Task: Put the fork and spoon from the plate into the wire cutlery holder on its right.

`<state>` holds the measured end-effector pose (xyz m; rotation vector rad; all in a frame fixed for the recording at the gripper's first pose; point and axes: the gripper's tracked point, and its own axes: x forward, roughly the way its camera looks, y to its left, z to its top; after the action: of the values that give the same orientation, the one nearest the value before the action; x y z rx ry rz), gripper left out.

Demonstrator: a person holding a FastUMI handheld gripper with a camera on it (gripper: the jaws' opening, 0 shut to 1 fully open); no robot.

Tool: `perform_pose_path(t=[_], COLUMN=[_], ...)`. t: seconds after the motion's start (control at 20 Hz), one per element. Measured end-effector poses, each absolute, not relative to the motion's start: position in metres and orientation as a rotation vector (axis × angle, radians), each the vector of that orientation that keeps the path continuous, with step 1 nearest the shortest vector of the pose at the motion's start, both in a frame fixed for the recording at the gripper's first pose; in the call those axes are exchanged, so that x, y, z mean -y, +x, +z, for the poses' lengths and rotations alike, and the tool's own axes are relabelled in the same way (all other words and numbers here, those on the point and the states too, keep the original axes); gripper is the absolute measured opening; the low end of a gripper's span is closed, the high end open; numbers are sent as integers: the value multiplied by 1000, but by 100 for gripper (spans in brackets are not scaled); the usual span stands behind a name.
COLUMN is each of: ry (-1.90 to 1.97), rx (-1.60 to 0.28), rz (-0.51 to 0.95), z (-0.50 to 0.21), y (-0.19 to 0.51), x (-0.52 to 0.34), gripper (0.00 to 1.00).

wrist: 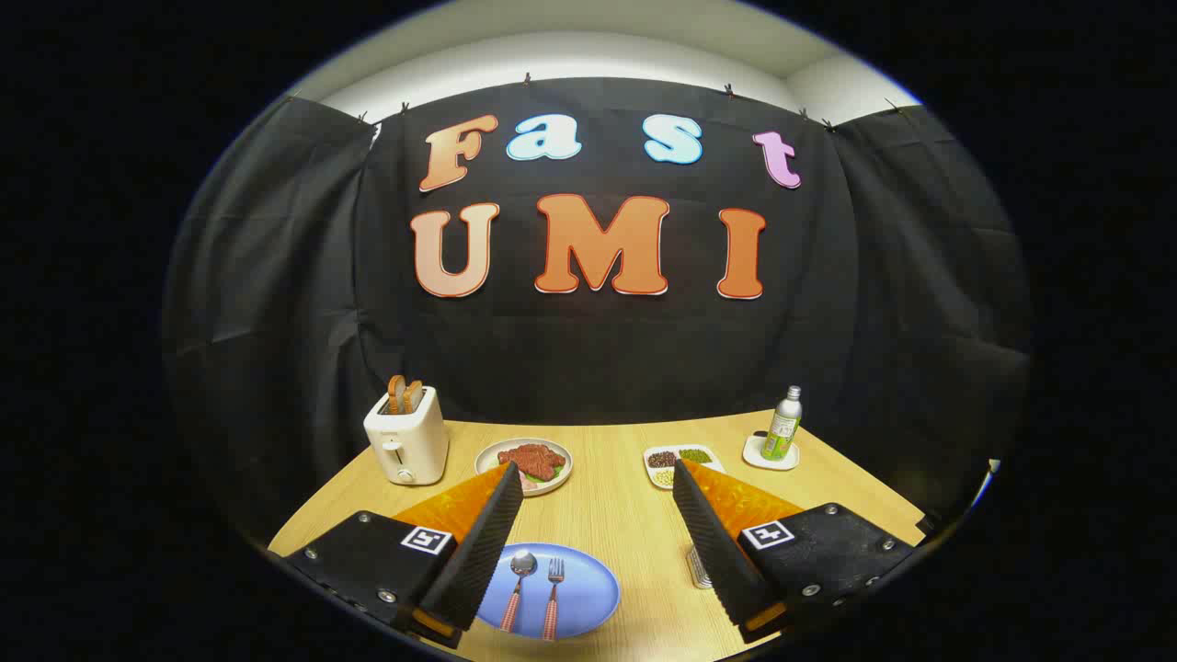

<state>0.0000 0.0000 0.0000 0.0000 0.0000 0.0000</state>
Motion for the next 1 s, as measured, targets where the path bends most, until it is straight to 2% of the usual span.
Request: perform_pose_path(t=[1.0], ry=[-30], rx=[-42], rz=[11], z=[-20], y=[-12], x=[-19], gripper=[99])
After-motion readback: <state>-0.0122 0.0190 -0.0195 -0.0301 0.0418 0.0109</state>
